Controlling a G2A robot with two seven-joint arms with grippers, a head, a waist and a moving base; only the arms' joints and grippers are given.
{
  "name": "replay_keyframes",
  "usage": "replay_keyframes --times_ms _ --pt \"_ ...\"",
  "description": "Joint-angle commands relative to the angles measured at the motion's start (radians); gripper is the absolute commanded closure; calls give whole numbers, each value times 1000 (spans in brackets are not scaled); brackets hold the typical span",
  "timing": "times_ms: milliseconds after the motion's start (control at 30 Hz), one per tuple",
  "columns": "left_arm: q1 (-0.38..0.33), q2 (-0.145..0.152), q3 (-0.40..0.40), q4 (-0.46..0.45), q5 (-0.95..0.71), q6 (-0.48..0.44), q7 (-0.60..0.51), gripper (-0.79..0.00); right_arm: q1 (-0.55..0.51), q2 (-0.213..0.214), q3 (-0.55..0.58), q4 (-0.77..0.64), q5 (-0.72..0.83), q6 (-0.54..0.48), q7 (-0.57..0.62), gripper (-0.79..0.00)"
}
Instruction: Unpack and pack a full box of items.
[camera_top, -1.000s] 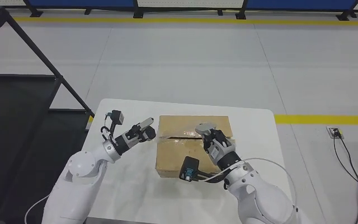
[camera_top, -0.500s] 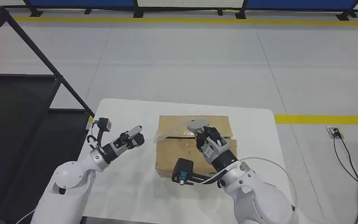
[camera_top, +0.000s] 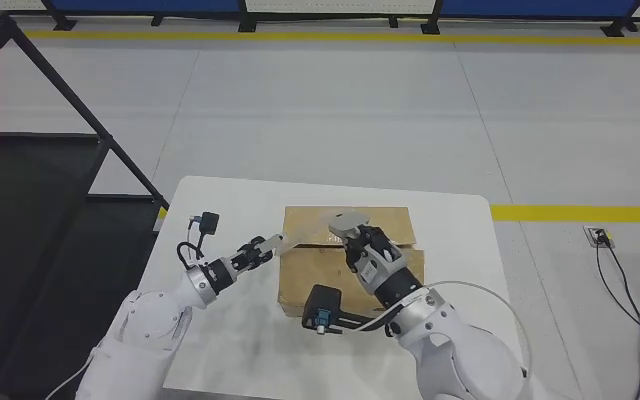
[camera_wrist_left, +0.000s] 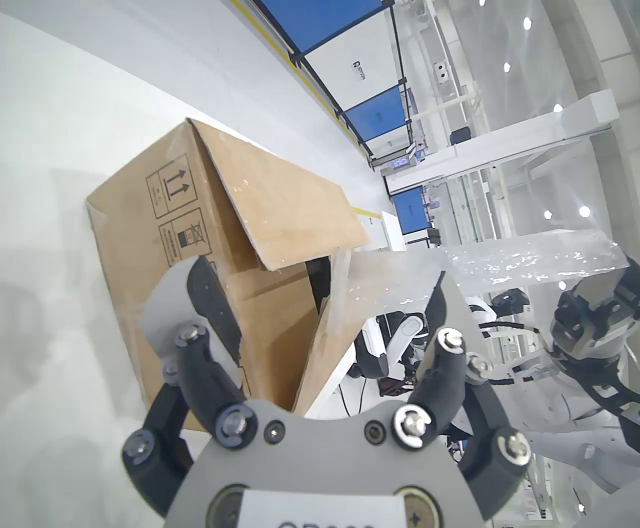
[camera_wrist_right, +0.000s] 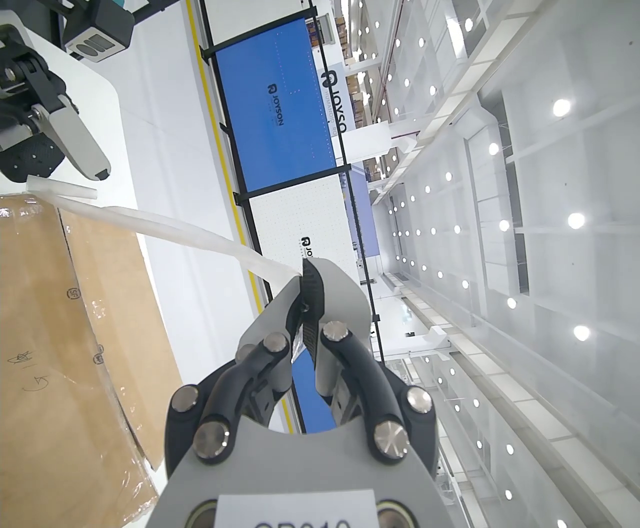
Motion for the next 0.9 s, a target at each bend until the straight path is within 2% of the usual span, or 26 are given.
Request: replay_keyframes --times_ms 0,67,233,400,633,867 --pt "-4 0 5 5 3 -14 -9 -243 -6 -2 6 2 2 -1 -4 0" --pt "-8 0 8 10 8 -27 -17 -157 -11 -4 12 3 1 -3 -6 0" --pt "-10 1 11 13 8 -27 -13 -111 -24 -9 25 5 -2 -8 -17 0" --pt "-12 1 12 16 12 -23 -10 -28 -34 -13 38 5 -5 -14 -30 0" --pt "-13 3 8 12 16 -24 -10 0 -44 -20 61 11 2 -26 -45 0" --pt "13 10 -33 -2 -1 -33 1 0 -39 -27 105 33 50 -46 -46 0"
